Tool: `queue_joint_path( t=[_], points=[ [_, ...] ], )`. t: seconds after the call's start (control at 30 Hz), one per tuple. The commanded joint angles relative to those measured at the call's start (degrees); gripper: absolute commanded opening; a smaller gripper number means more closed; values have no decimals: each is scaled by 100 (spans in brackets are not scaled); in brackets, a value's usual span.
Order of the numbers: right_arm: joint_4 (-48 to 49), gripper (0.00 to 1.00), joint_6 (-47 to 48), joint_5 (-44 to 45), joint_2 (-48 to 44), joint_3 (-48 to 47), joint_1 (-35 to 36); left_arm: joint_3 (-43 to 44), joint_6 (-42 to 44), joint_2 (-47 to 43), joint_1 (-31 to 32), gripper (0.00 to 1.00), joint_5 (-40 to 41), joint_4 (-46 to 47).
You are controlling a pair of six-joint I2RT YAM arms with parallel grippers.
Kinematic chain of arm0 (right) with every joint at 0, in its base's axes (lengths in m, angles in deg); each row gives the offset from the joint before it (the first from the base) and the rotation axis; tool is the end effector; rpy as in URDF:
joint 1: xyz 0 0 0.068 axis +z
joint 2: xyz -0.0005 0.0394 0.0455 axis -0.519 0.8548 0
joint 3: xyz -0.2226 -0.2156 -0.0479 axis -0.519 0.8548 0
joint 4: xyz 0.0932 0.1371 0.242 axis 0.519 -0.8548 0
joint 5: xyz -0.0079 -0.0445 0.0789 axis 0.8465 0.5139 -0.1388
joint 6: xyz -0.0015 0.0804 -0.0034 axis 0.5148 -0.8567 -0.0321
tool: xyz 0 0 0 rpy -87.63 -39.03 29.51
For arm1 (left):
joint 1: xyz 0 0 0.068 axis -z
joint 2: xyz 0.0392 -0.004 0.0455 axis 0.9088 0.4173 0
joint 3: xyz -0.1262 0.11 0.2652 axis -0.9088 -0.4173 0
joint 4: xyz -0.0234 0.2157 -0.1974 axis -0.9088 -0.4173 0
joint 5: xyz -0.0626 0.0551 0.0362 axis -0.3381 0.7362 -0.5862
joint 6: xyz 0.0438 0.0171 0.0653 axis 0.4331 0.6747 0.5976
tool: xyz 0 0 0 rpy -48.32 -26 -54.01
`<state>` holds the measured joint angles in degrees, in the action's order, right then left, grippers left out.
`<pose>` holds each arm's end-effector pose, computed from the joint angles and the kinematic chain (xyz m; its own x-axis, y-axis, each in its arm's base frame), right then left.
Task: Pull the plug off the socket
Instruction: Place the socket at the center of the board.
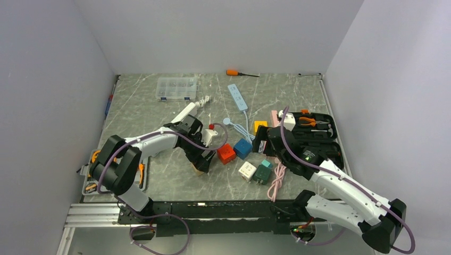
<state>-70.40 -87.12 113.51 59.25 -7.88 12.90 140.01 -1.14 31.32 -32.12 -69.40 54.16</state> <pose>0.1733 0.1269 0.2945 -0.6042 0.2242 -0.7647 -0.0055 0.9584 0.2854 0.2539 -0.2039 0.1589 -0.6387 0.6525 -0.4077 0.7694 0.5357 -0.3479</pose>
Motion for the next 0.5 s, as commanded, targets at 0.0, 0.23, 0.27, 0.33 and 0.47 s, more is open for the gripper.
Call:
queue_joint_path(
  t=[0.0, 0.23, 0.27, 0.33, 0.47],
  points=[
    [-15, 100, 25, 61, -13, 9, -134, 119, 54, -51, 25, 99, -478, 49],
    [-15, 100, 186, 119, 63, -144, -342, 1116, 162, -204, -79, 99, -1002, -1067],
    [-8, 100, 224, 138, 54, -163, -395, 1328, 214, -282, -155, 99, -1077, -1266],
    [17, 100, 336, 140, 54, -234, -527, 1730, 338, -497, -443, 99, -1193, -1547],
    [195, 100, 676, -15, 233, -459, -913, 2753, 503, -763, -1219, 99, -1241, -2184]
  ],
)
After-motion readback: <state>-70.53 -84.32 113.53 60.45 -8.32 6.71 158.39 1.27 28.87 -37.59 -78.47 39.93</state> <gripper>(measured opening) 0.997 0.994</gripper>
